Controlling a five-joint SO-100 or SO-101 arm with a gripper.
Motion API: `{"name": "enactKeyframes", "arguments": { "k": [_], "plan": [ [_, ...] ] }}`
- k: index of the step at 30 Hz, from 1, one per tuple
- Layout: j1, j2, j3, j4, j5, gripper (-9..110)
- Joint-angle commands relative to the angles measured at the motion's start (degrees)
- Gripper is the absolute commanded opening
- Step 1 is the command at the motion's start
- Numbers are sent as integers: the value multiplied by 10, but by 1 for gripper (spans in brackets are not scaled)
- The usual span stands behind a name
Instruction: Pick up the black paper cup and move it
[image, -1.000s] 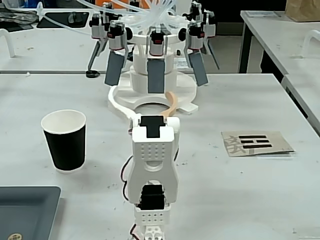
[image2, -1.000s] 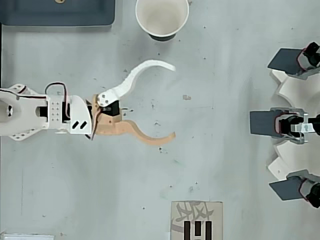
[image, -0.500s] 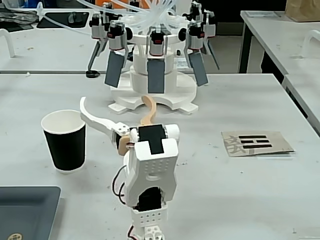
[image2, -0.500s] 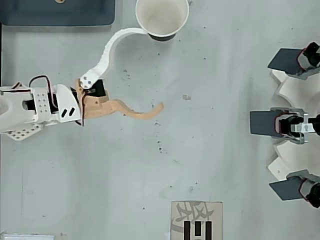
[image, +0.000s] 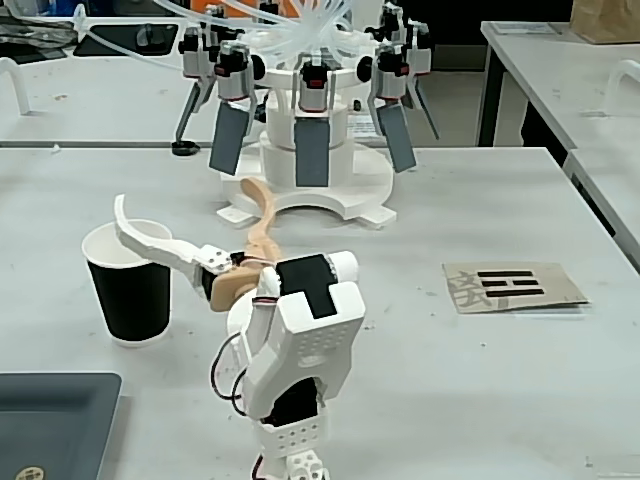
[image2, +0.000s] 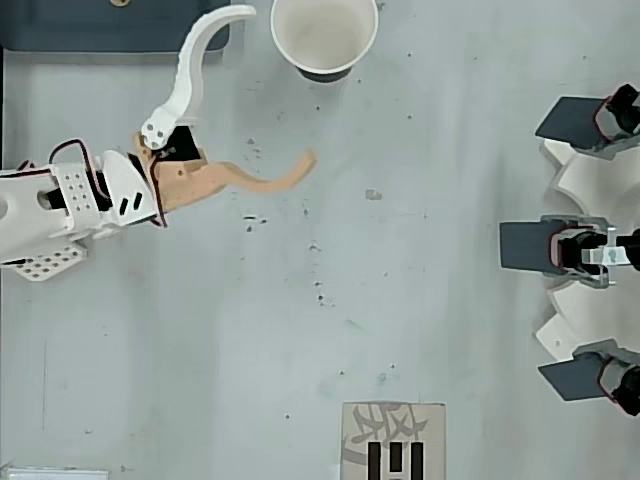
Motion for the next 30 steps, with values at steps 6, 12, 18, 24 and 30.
{"name": "enactKeyframes", "arguments": {
  "k": [6,12,18,24,30],
  "plan": [
    [-34,-23,6,4,-14,42],
    [-53,-49,-24,33,-27,43],
    [-54,-100,-83,43,-33,43],
    [-60,-155,-133,46,-31,44],
    [-75,-206,-181,49,-32,45]
  ]
}}
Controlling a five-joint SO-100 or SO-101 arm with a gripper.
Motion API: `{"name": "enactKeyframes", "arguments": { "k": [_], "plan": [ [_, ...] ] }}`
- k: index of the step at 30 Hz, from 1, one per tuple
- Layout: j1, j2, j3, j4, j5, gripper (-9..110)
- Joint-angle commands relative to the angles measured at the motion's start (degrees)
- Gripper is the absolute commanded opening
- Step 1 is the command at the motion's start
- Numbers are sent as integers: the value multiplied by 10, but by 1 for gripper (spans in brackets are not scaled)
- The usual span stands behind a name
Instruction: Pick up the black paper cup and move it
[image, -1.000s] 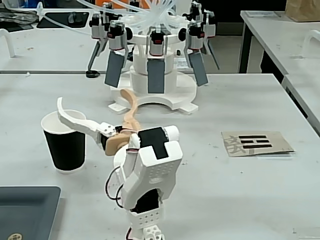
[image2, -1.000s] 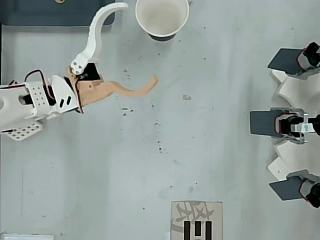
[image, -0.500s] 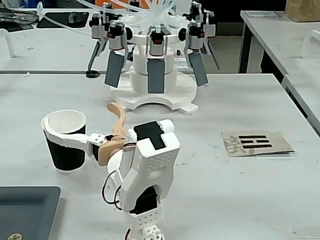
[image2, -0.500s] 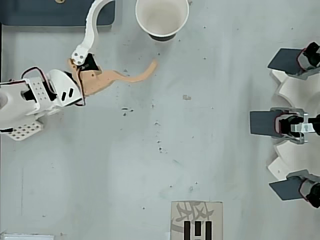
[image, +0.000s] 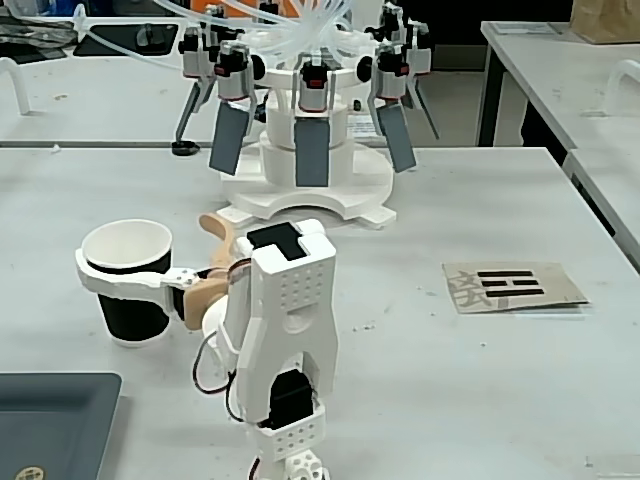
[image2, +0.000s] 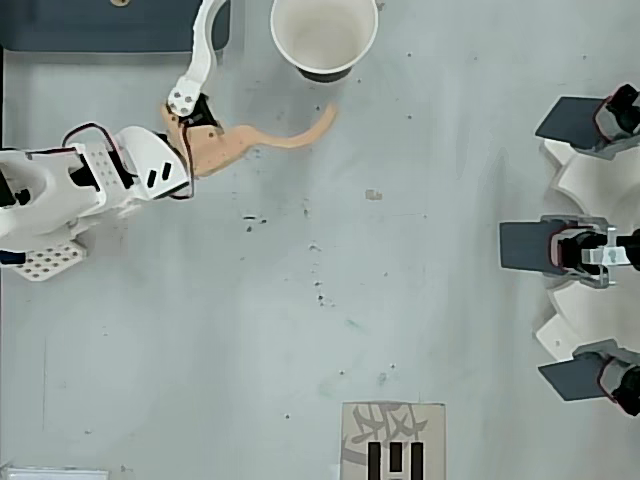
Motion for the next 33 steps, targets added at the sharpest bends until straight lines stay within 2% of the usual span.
{"name": "enactKeyframes", "arguments": {
  "k": [1,33],
  "plan": [
    [-7,-17,-52,6,-1,45],
    [-50,-232,-273,53,0,47]
  ]
}}
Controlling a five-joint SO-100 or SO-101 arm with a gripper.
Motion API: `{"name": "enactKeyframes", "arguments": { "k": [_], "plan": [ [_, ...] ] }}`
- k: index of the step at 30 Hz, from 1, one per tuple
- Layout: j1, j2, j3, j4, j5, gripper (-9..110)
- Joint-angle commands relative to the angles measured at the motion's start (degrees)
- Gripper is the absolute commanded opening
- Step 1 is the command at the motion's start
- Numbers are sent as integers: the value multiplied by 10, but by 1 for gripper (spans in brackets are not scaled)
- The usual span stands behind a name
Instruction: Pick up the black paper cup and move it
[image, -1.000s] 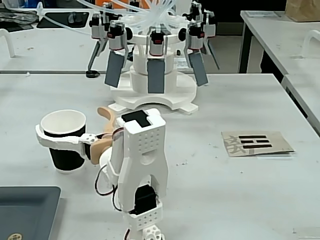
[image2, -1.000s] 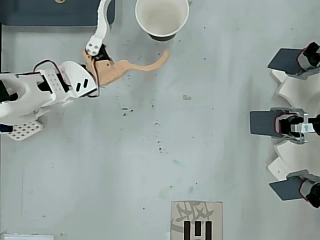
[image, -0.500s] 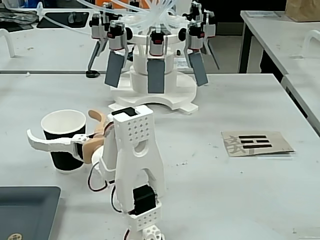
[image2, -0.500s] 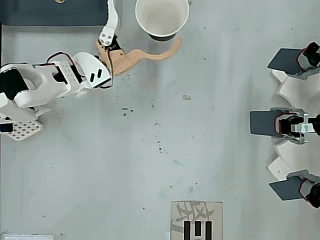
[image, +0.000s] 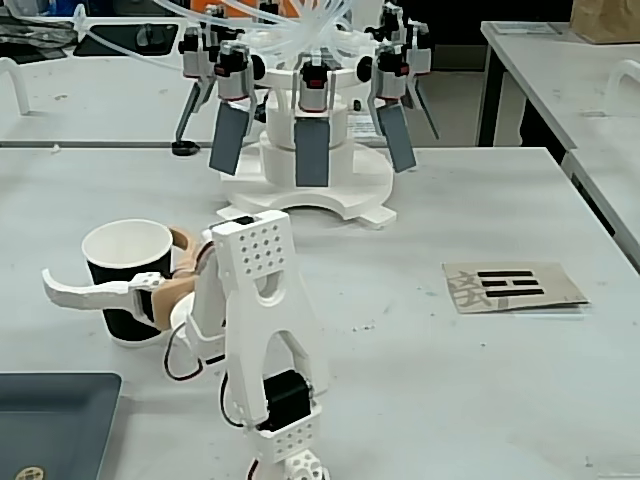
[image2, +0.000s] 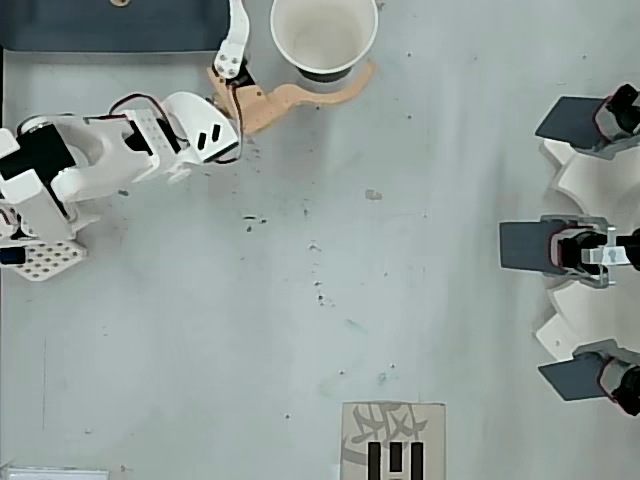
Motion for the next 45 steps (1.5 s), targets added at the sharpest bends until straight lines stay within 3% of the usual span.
{"name": "enactKeyframes", "arguments": {
  "k": [1,13,45],
  "plan": [
    [-11,-3,-42,2,0,47],
    [-25,-34,-68,6,3,44],
    [-25,-44,-68,11,1,14]
  ]
}}
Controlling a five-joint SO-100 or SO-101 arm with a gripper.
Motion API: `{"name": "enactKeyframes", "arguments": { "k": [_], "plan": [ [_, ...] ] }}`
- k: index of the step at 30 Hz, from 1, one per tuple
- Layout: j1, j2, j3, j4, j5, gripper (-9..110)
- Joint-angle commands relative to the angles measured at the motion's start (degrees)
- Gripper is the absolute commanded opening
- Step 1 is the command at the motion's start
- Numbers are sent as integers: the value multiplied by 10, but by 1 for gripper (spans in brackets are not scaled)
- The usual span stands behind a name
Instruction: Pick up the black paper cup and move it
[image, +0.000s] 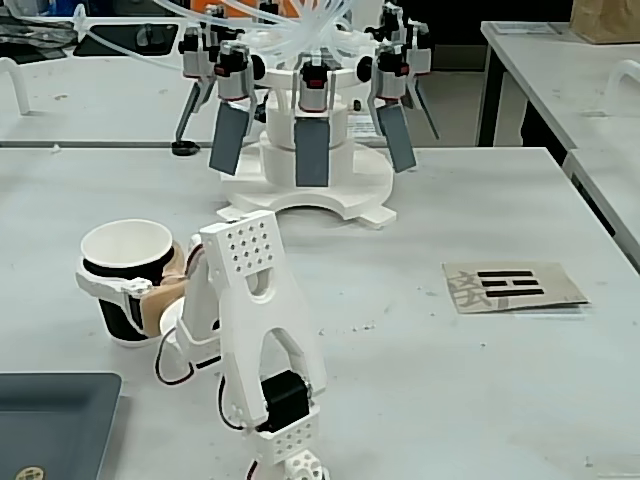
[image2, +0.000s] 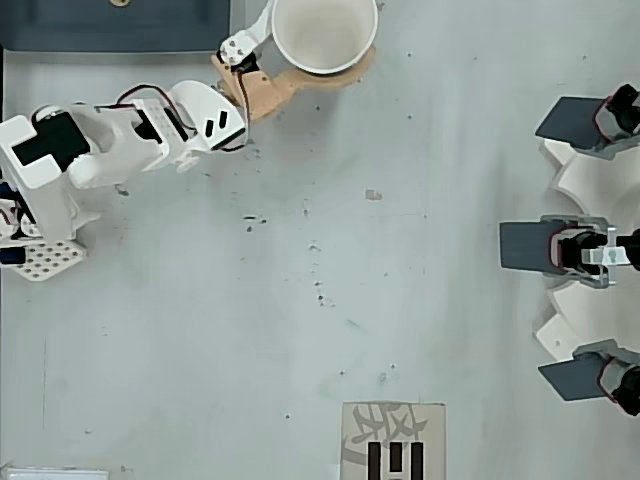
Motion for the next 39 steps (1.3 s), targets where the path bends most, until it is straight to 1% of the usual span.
{"name": "enactKeyframes", "arguments": {
  "k": [1,5,10,19,27,39],
  "plan": [
    [-4,6,-24,4,0,13],
    [-4,8,-23,4,-2,10],
    [-4,23,-9,-1,-4,10],
    [0,86,41,-57,4,14],
    [22,163,120,-72,-7,15],
    [28,297,267,-80,-19,15]
  ]
}}
